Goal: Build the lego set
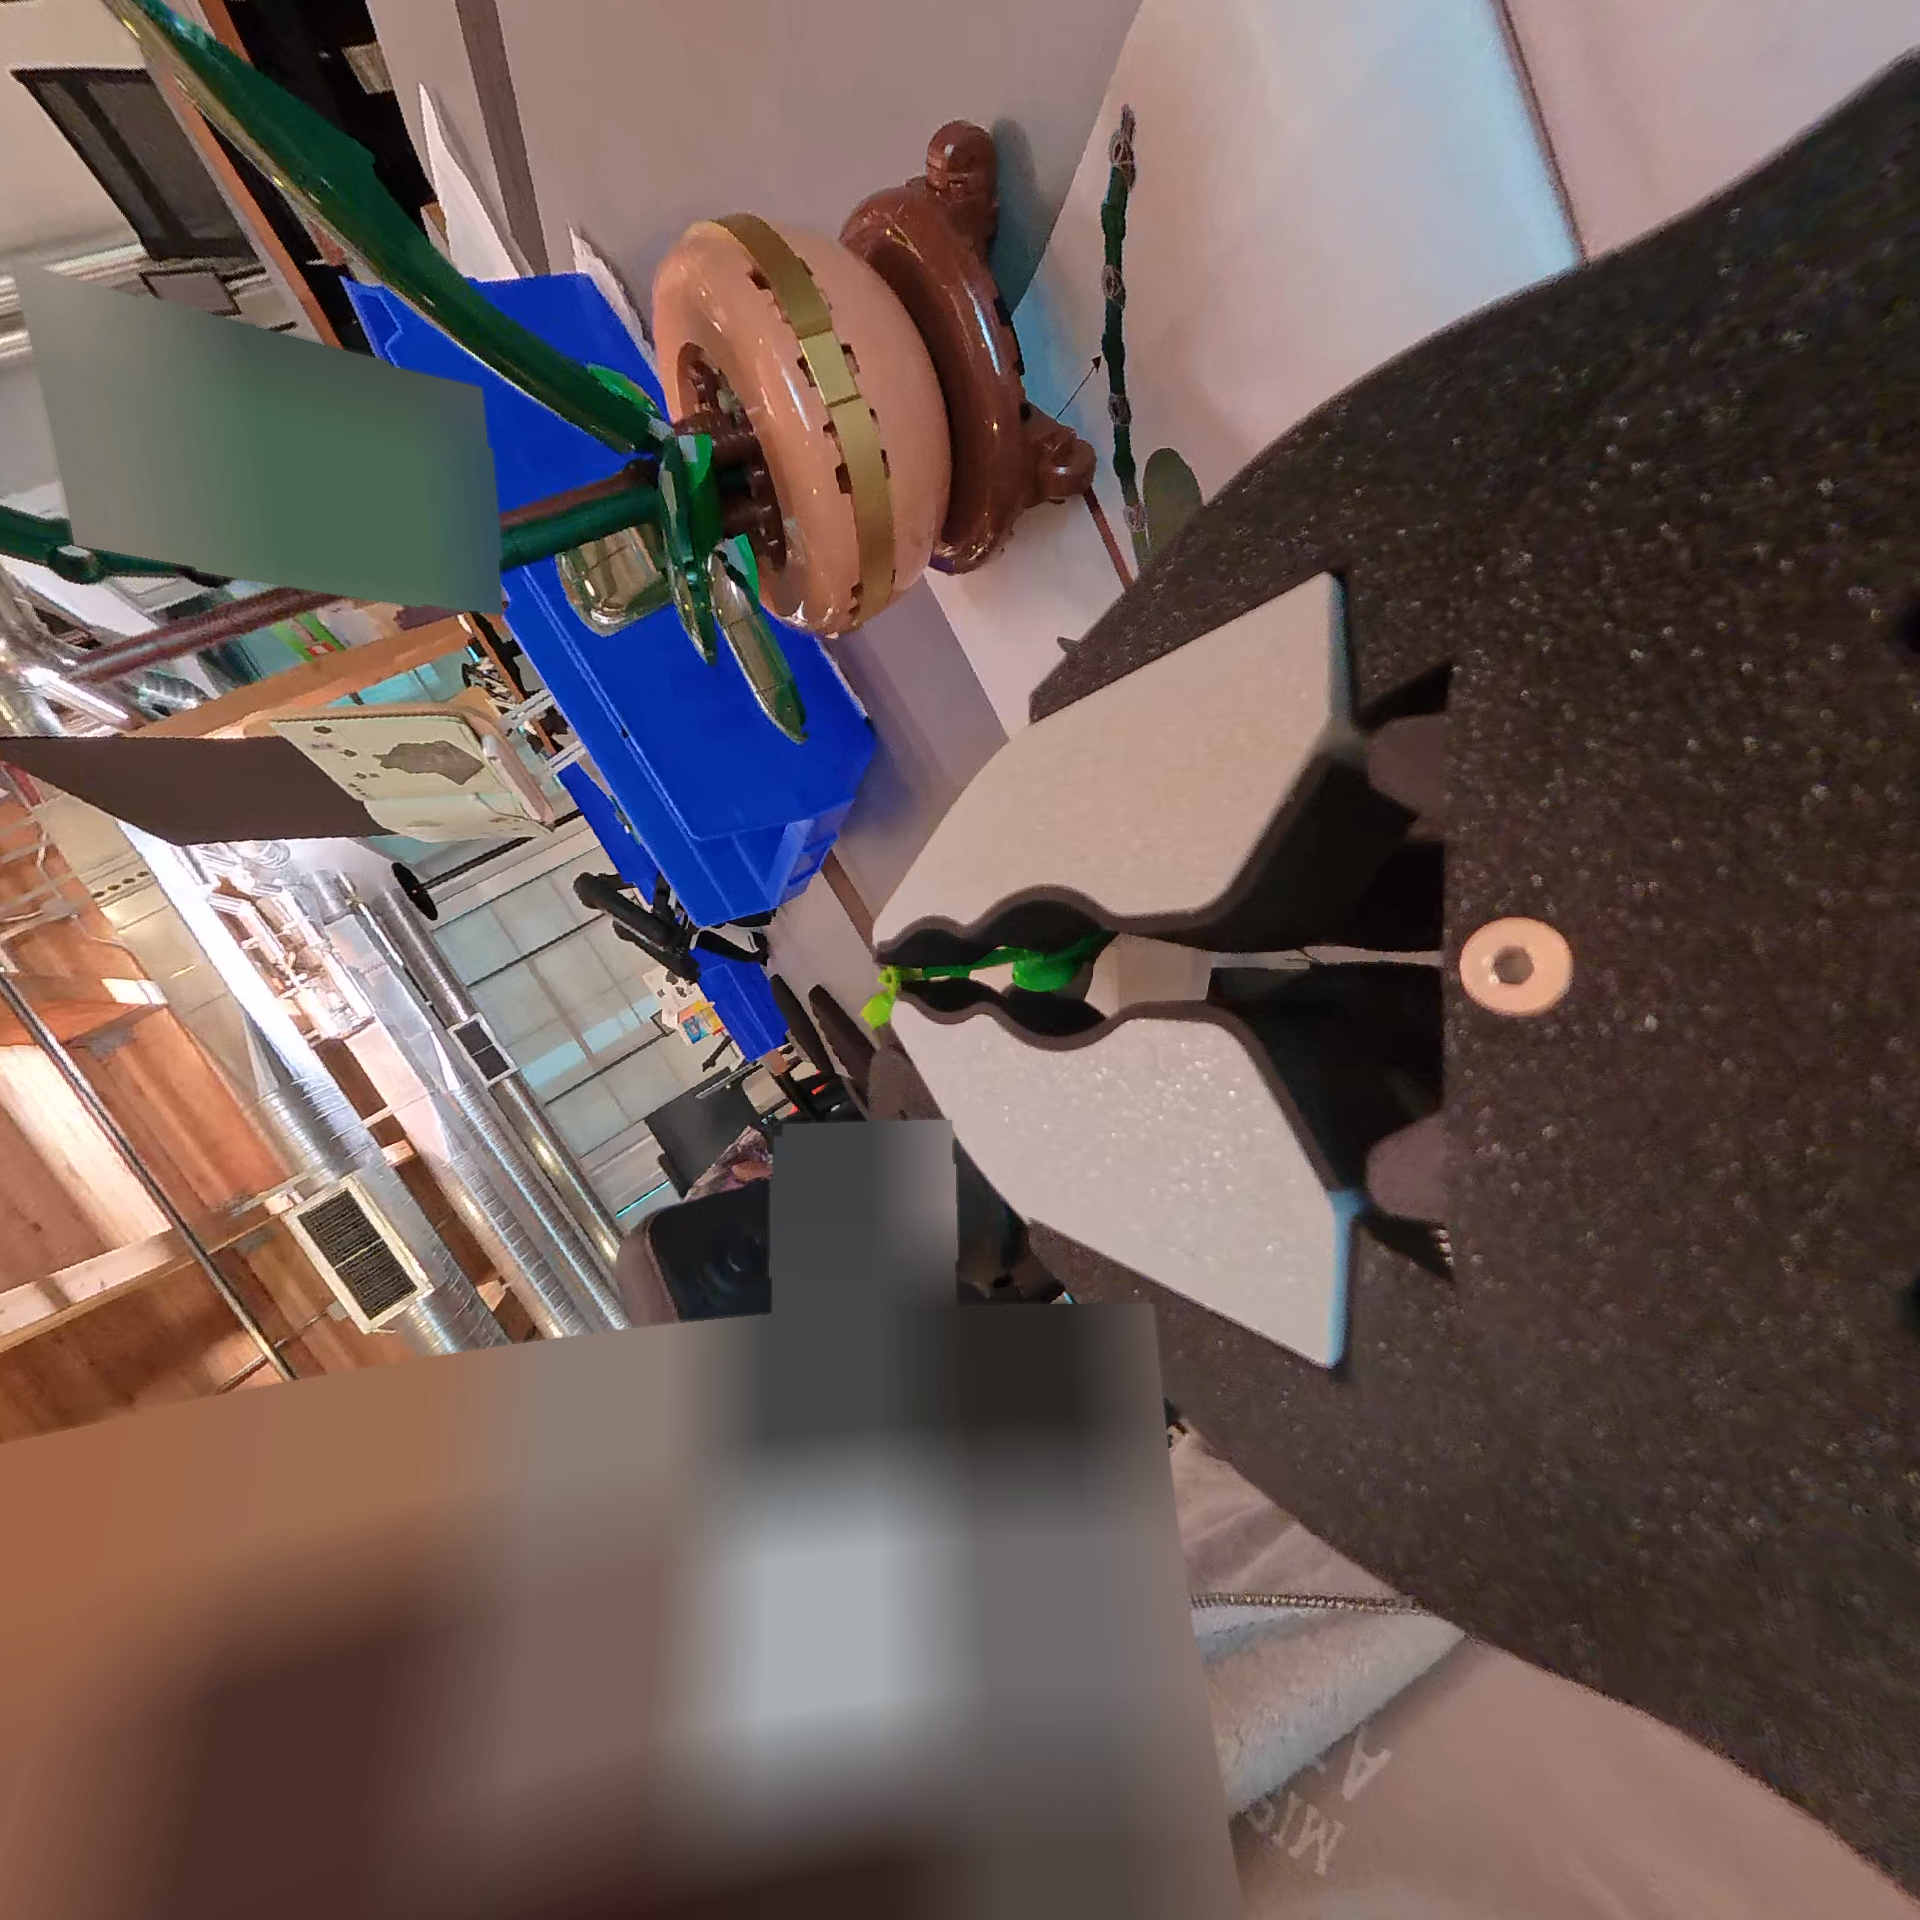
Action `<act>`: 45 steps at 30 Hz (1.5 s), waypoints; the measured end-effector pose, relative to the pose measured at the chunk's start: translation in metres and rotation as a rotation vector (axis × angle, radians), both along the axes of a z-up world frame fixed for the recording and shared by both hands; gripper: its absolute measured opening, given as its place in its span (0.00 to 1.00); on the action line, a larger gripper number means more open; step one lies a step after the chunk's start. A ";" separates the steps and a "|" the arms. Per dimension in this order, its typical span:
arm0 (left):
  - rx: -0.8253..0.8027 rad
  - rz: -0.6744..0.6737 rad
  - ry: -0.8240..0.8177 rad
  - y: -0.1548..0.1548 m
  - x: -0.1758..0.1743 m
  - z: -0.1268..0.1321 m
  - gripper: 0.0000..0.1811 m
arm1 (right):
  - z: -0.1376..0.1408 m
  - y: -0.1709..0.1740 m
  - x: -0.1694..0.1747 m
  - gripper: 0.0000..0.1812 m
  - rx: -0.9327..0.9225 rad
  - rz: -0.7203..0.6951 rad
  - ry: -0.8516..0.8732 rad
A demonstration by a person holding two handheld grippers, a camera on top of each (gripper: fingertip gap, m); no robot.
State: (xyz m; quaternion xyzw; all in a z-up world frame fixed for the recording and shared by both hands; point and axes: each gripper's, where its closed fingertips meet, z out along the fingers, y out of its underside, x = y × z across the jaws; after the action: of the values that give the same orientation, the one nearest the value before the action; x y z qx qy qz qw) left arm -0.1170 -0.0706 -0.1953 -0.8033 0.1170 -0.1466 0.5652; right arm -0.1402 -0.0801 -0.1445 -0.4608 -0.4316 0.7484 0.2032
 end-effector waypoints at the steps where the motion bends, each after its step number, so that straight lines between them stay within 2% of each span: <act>1: -0.007 0.001 0.018 0.000 -0.001 -0.002 0.03 | -0.001 -0.001 0.000 0.02 0.008 0.003 -0.006; 8: -0.080 -0.005 0.170 -0.008 -0.011 -0.011 0.03 | -0.010 -0.004 -0.001 0.02 0.043 0.032 -0.067; 26: -0.134 0.001 0.261 -0.013 -0.017 -0.020 0.03 | -0.018 -0.008 -0.004 0.02 0.066 0.044 -0.114; 30: -0.116 -0.010 0.195 -0.012 -0.016 -0.017 0.03 | -0.015 -0.006 -0.004 0.02 0.068 0.031 -0.100; 35: -0.093 -0.030 0.107 -0.013 -0.013 -0.012 0.03 | -0.014 -0.004 -0.004 0.08 0.092 0.019 -0.090; 45: -0.128 -0.056 0.066 -0.015 -0.010 -0.017 0.03 | -0.009 -0.005 0.003 0.04 0.130 0.049 -0.057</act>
State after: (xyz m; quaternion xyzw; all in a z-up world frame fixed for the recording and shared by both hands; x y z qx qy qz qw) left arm -0.1267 -0.0861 -0.2127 -0.8387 0.1482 -0.1429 0.5041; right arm -0.1374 -0.0848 -0.1530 -0.4570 -0.4959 0.7103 0.2018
